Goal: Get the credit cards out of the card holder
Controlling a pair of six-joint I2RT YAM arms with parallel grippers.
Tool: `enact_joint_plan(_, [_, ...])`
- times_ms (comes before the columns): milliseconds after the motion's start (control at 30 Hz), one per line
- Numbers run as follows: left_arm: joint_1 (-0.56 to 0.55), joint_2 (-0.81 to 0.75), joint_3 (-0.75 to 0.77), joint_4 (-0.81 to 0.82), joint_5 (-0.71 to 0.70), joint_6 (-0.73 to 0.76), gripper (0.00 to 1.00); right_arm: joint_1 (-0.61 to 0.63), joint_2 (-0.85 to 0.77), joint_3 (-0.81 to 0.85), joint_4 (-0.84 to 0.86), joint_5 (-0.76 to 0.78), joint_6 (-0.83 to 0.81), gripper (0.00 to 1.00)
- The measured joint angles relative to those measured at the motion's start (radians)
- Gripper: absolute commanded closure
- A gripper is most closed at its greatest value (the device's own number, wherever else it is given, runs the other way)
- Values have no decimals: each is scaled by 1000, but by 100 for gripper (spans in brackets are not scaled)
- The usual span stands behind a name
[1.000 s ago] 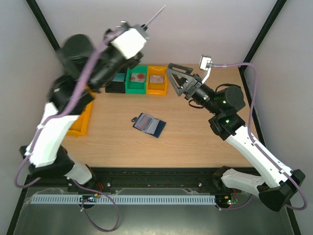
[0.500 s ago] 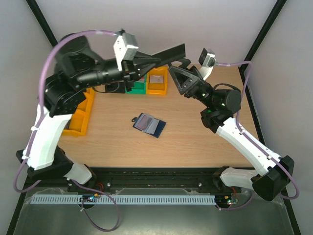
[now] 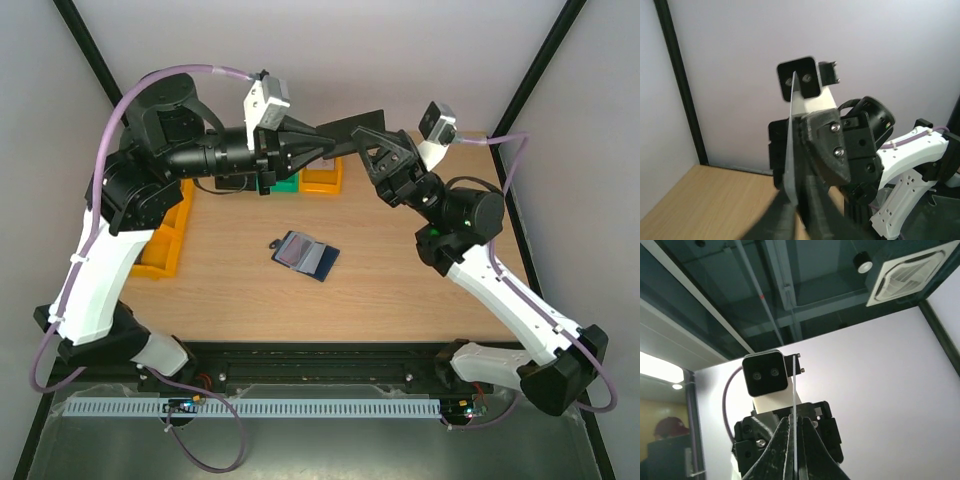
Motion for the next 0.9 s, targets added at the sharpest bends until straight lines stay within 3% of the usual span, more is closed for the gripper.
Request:
enact_joint_plan(33, [3,-3,-8,0,1,5,42,0,-8,0,-27,-2,-18,98])
enact_joint_plan(67, [10,-7,-17,-2,0,12,39,0,-20,0,-63,-2,-48,98])
enact_joint_plan(133, [35,-21,-39,-22,-7,37,38,0,-54,6,-182,-16,-138,98])
enact_joint_plan(200, [68,-34,-46,-69,-26,93,32,-2,-79,65,-403,-61,-302,98])
enact_joint_plan(367, [98,-74,-43,-238,-66,335,26,-2,-84,206,-891,-134,-675,98])
enact_joint_plan(567, [97,-94,-99,-404,-111,509,39,-2,-41,251,-1203,-140,-895,98])
enact_joint_plan(700, [96,-47,-112,-444,-100,528,55,-2,-10,251,-1259,-167,-930,98])
enact_joint_plan(833, [95,-16,-132,-451,-78,526,63,-2,-5,251,-1260,-206,-933,98])
enact_joint_plan(900, [95,-25,-158,-441,-72,521,72,-2,-6,251,-1260,-226,-931,98])
